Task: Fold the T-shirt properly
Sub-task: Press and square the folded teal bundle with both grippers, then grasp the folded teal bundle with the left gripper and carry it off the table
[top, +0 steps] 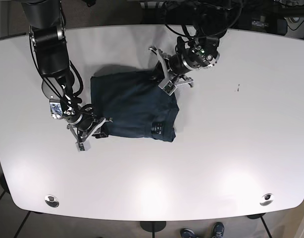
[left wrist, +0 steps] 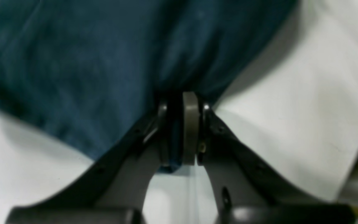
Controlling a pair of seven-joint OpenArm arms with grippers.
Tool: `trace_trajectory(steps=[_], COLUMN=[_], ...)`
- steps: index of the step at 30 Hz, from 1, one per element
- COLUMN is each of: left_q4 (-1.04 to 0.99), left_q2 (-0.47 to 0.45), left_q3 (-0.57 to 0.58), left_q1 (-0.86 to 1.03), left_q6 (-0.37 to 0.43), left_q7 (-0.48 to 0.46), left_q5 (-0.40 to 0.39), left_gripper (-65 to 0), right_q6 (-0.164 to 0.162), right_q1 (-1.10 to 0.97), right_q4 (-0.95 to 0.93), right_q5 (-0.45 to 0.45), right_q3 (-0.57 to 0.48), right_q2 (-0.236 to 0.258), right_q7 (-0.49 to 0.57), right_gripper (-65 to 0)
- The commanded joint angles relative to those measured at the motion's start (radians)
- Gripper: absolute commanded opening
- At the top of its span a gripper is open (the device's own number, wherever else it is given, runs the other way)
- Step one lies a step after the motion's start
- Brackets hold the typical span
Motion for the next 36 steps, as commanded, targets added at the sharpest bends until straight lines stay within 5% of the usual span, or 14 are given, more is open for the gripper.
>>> trace_trajectory(steps=[1, 12, 15, 18, 23, 26, 31, 36], left_q4=[-0.030, -0.489, -0.558, -0.560, -0.457, -0.371, -0.236, -0.243], left_q2=[0.006, -0.112, -0.117, -0.115, -0.120, -0.115, -0.061, -0.049], left_q3=[-0.014, -0.081, -0.080, -0.080, -0.086, -0.080, 0.000, 0.197], left_q1=[-0.039, -0.524, -0.628, -0.662, -0.679, -0.610, -0.545, -0.496], left_q6=[0.000, 0.000, 0.000, 0.000, 0.005, 0.020, 0.304, 0.543], left_q7=[0.008, 0.006, 0.006, 0.006, 0.011, 0.008, -0.005, -0.210], left_q5=[0.011, 0.008, 0.008, 0.012, 0.015, 0.015, 0.015, 0.014], left_gripper=[-60.3, -60.1, -60.0, -59.9, -38.9, -36.0, -21.7, -13.9], right_q6=[0.004, -0.003, -0.005, -0.005, -0.005, -0.005, -0.005, -0.003], right_q1=[0.003, -0.216, -0.282, -0.331, -0.342, -0.341, -0.342, -0.361], right_q4=[0.012, 0.270, 0.345, 0.394, 0.432, 0.458, 0.558, 0.607], right_q5=[0.002, 0.005, 0.004, 0.002, 0.002, 0.004, 0.010, 0.010], right_q3=[0.001, 0.005, -0.001, -0.002, -0.002, -0.002, 0.031, 0.145], right_q2=[0.024, 0.069, 0.061, 0.001, -0.091, -0.097, -0.051, -0.037], right_q7=[0.006, -0.002, -0.004, -0.043, -0.145, -0.174, -0.198, -0.200], right_gripper=[-53.3, -53.4, -53.4, -53.4, -53.4, -53.4, -53.4, -53.4])
